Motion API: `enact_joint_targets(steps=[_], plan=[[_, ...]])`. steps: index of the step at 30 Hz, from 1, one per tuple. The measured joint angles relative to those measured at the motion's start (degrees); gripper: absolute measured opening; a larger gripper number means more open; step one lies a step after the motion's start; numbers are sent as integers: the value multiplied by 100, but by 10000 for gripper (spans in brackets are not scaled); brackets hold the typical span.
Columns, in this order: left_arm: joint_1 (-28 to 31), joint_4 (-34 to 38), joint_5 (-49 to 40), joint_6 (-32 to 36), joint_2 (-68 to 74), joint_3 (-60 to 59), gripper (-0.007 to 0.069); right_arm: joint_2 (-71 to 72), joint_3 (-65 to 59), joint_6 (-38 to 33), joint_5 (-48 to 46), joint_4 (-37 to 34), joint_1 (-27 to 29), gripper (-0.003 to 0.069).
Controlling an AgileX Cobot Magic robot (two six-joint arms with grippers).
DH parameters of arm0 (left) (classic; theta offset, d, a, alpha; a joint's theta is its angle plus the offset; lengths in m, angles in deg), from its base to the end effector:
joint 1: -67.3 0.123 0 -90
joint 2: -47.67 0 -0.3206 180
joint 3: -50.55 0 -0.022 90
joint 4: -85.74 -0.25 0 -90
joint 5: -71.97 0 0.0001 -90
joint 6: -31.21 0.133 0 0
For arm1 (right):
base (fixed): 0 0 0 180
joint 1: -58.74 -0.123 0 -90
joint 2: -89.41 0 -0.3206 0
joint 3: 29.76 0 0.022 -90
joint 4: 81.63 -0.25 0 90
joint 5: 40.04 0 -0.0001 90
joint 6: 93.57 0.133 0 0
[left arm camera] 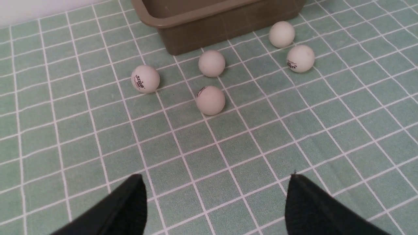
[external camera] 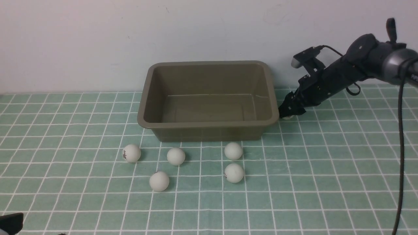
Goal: Put the table tennis balls in the box on the green coffee tablecloth.
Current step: 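Reach for and grasp a ping pong ball on the table, then release the ping pong ball into the bin and lift the gripper away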
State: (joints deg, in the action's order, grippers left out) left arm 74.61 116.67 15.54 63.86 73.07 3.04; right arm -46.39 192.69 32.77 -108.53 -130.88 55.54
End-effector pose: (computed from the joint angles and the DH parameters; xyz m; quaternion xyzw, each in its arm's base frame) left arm 0.0480 -0.0513 0.2857 0.1538 0.8583 -0.1071 0.4777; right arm 0.5185 0.1229 0.2704 -0.3485 0.8321 0.3069 0.3032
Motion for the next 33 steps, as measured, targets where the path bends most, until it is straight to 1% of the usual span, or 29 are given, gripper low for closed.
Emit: enact_joint_targets(steps=[2,5,9,11,12,13,14,15,16,17,19,22,24,27,30,33], plan=[[0,0,0,0,0,0,514,-50,0,-21,-129,-228,-202,352],[0,0,11,0,0,0,514,-171,5,-32,-157,-80,-507,352],[0,0,11,0,0,0,514,-373,5,137,-12,1065,-918,352],[0,-1,14,0,0,0,514,-409,5,163,74,1356,-971,356],[0,-1,18,0,0,0,514,-406,5,170,100,1394,-971,369],[0,-1,31,0,0,0,514,-406,5,200,116,1402,-971,396],[0,-1,52,0,0,0,514,-406,11,230,143,1391,-966,440],[0,-1,124,0,0,0,514,-406,11,261,167,1363,-961,487],[0,-1,172,0,0,0,514,-400,11,279,175,1321,-961,549],[0,4,246,0,0,0,514,-369,11,279,196,1294,-961,590],[0,57,337,0,0,0,514,-229,11,279,286,1294,-961,627],[0,136,515,0,0,0,514,211,11,279,439,1332,-950,624],[0,135,683,-28,34,0,514,599,11,315,458,1332,-911,605],[0,162,828,-285,413,85,514,1334,17,522,241,1376,-820,566],[0,163,834,-270,1263,305,514,2142,28,978,-255,1437,-791,534],[0,168,890,152,1904,574,514,2607,21,1572,-351,1150,-791,508]])
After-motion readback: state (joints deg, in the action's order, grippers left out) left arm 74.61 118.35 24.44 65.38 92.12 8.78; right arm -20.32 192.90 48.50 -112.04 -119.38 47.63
